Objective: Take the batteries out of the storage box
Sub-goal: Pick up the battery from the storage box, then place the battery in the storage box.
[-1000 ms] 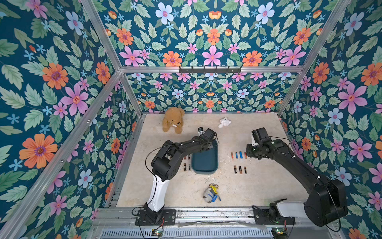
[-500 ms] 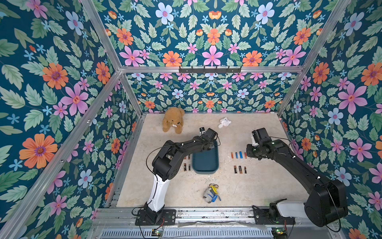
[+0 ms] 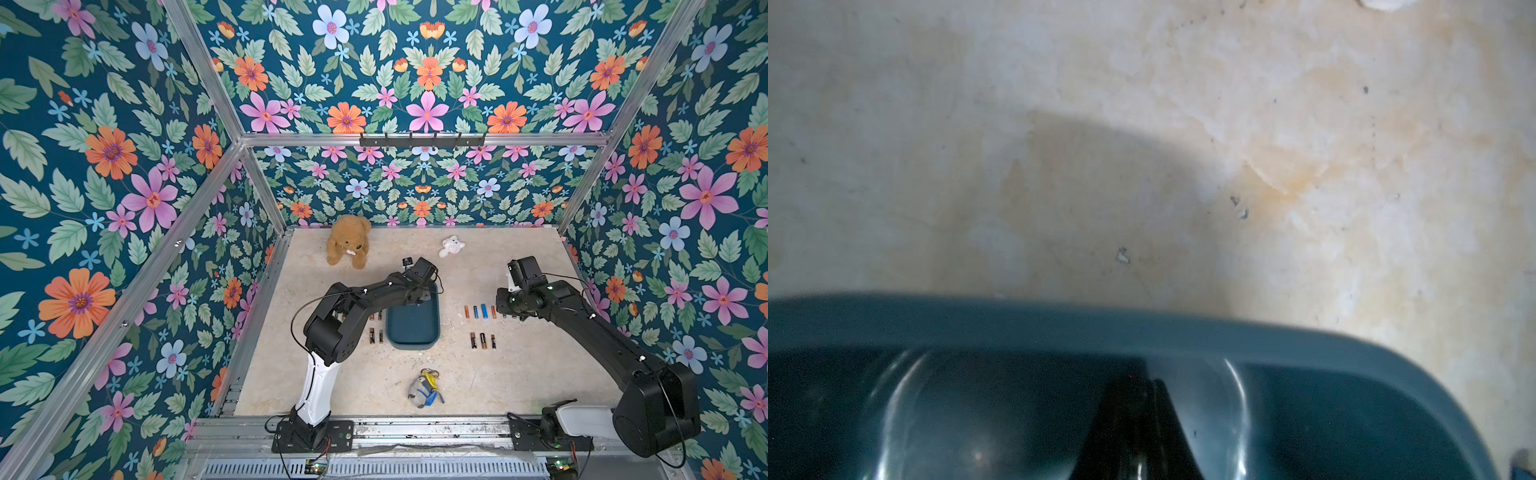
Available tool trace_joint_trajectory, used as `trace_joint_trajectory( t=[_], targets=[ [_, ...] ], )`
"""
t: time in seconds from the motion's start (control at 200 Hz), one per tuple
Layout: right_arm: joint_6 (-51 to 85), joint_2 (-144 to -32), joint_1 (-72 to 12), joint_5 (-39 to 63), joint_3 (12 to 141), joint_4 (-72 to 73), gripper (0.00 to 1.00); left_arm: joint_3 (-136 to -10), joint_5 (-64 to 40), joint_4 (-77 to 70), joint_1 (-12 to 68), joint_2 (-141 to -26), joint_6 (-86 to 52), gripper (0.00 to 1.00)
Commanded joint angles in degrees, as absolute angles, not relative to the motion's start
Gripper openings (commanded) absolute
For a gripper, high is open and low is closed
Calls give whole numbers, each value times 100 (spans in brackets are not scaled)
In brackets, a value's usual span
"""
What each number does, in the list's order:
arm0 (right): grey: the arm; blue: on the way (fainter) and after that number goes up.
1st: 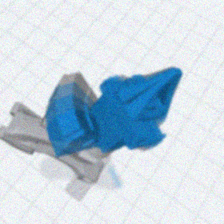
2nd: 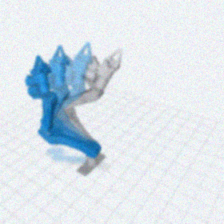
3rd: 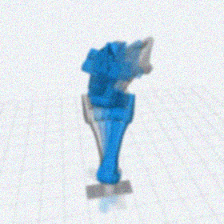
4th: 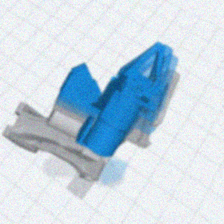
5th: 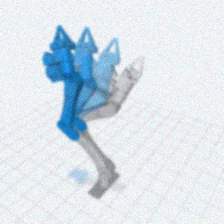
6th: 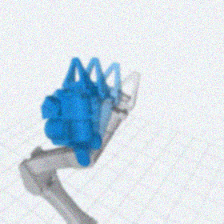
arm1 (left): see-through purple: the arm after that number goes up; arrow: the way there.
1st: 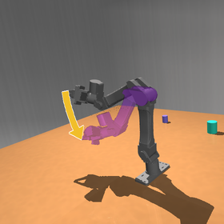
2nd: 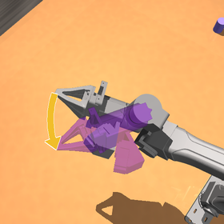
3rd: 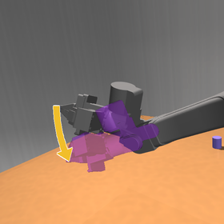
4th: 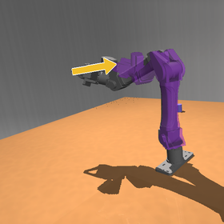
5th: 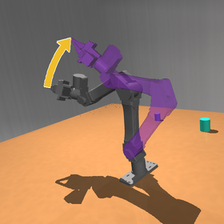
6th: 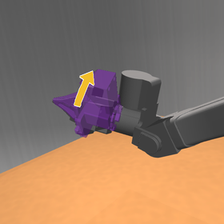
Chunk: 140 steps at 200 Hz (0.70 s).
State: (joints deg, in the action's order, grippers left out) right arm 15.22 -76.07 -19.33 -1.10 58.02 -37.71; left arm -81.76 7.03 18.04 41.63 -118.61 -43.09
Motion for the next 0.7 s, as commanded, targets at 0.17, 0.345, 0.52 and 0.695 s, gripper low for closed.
trace_joint_trajectory(
  t=[0.17, 0.345, 0.52, 0.695],
  targets=[
    [1623, -7629, -1934, -23, 5766, -3674, 31, -7897, 741, 1903, 4219, -11278, -3689, 13],
    [1652, -7657, -1934, -7, 5746, -3633, 31, -7507, 653, 1665, 4229, -10860, -3540, 13],
    [1659, -7620, -1934, 0, 5734, -3610, 31, -7262, 489, 1541, 4228, -10556, -3438, 13],
    [1683, -7597, -1934, 7, 5695, -3594, 31, -7332, 556, 1815, 4251, -10914, -3361, 12]
  ],
)
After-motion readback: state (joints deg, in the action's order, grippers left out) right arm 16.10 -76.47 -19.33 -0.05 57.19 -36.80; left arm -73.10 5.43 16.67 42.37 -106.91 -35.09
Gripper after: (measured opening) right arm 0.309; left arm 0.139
